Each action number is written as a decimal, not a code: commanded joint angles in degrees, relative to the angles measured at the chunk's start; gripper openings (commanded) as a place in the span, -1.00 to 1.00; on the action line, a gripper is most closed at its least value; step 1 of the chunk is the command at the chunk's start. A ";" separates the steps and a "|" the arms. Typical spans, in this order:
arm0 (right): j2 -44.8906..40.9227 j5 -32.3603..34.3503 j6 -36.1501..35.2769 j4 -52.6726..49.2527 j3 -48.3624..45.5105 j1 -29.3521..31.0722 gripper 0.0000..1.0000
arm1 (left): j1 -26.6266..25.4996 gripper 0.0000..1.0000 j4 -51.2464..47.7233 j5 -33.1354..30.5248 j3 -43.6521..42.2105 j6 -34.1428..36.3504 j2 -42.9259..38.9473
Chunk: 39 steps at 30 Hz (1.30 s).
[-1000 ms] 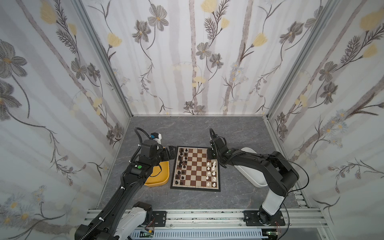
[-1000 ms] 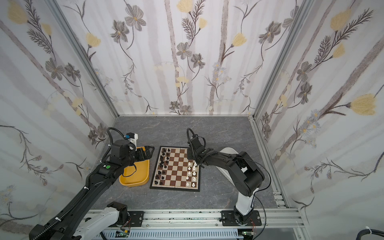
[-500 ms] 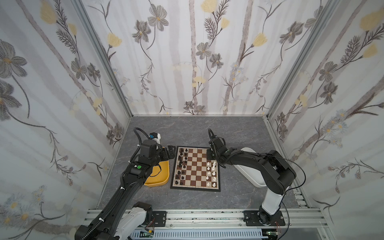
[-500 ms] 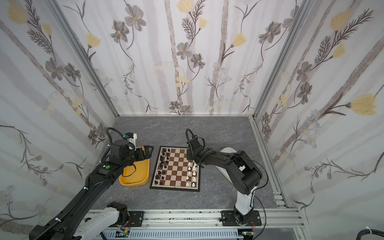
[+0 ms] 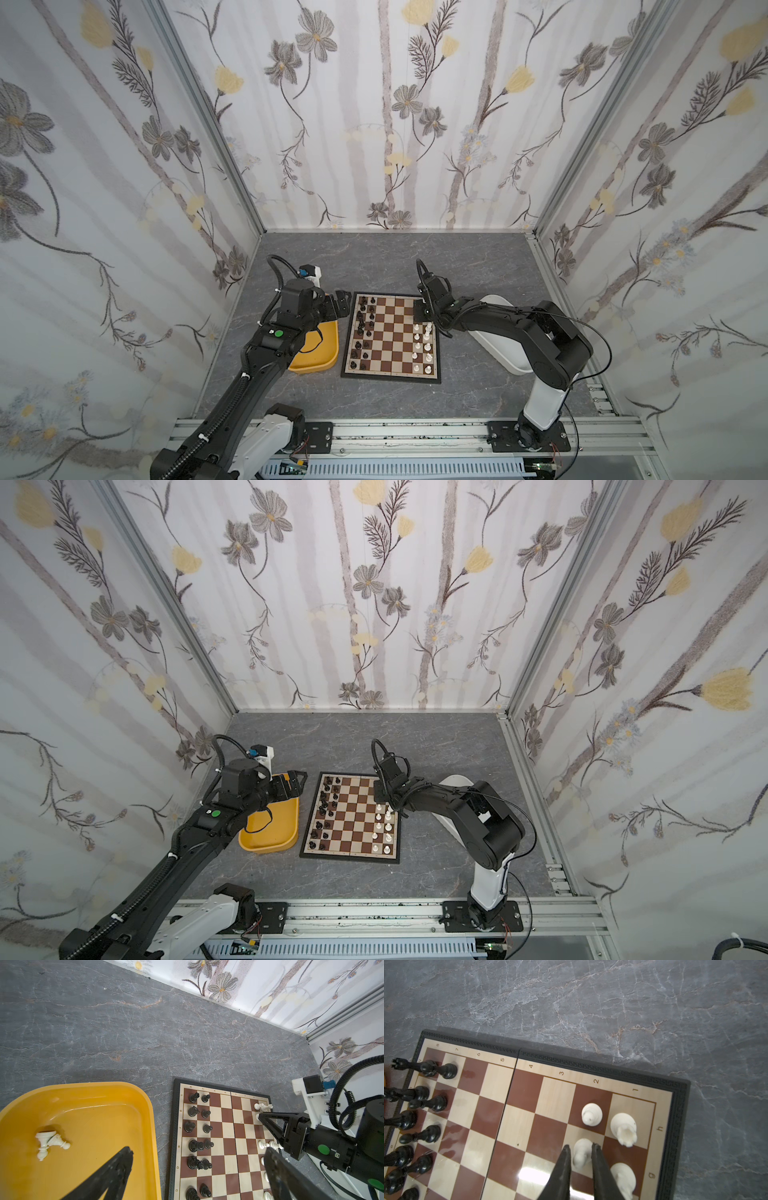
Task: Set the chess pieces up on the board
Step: 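Lower the white pawn onto a square beside the white pieces with the right gripper, then open and raise the right gripper while the left gripper lowers into the tray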
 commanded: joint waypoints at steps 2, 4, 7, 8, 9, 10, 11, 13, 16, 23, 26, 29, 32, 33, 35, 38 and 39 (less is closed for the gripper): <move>-0.60 0.13 -0.47 2.55 -0.08 0.15 -0.53 | 0.06 1.00 1.40 -0.49 -0.08 -0.01 0.19; -0.88 0.12 -0.55 2.76 -0.24 0.25 -0.50 | 0.08 1.00 1.47 -0.49 -0.10 -0.10 0.35; -1.49 0.13 -0.75 3.14 -0.65 0.42 -0.47 | 0.19 1.00 1.21 -0.68 0.11 -0.25 0.76; -1.88 0.26 -0.82 3.32 -0.74 0.44 -0.47 | 0.23 1.00 1.03 -0.90 0.19 -0.35 0.93; -2.51 0.54 -1.06 3.34 -0.86 0.57 -0.44 | 0.30 1.00 0.62 -1.35 0.34 -0.64 1.07; -3.32 0.82 -1.16 3.27 -0.79 0.63 -0.42 | 0.33 1.00 -0.10 -2.08 0.50 -0.88 1.22; -4.09 0.74 -1.18 3.04 -0.70 0.66 -0.40 | 0.36 1.00 -1.05 -2.67 0.70 -1.04 1.38; -6.46 0.16 -1.17 2.24 0.10 0.74 -0.35 | 0.43 1.00 -5.90 -5.07 1.81 -2.31 1.51; -10.39 -0.33 -1.35 0.72 1.57 0.97 -0.21 | 2.75 1.00 -16.52 -6.56 4.72 -6.67 0.65; -17.62 -3.64 -4.15 -0.94 4.32 0.98 0.41 | 9.88 0.61 -34.80 -8.83 8.95 -14.21 2.17; -19.06 -6.29 -5.67 -0.96 5.45 0.93 0.60 | 13.55 0.34 -33.24 -7.79 7.53 -14.50 5.76; -20.47 -8.80 -6.64 -0.33 5.52 0.93 0.64 | 17.16 0.10 -30.07 -6.91 6.59 -15.21 10.92; -20.73 -10.85 -7.10 0.59 4.76 0.79 0.66 | 18.45 0.04 -24.31 -7.66 5.58 -17.32 15.25; -20.68 -11.54 -7.21 0.85 4.38 0.78 0.65 | 18.74 -0.01 -21.94 -8.24 5.42 -17.75 16.83; -22.73 -12.70 -7.44 1.49 3.66 0.73 0.64 | 18.89 -0.04 -18.28 -9.62 5.65 -18.45 20.30; -23.50 -13.15 -7.68 1.50 2.81 0.60 0.64 | 19.06 -0.11 -14.66 -10.94 6.89 -19.52 25.53; -23.77 -13.32 -7.76 1.49 2.53 0.56 0.64 | 19.28 -0.13 -13.75 -10.87 7.21 -20.09 27.20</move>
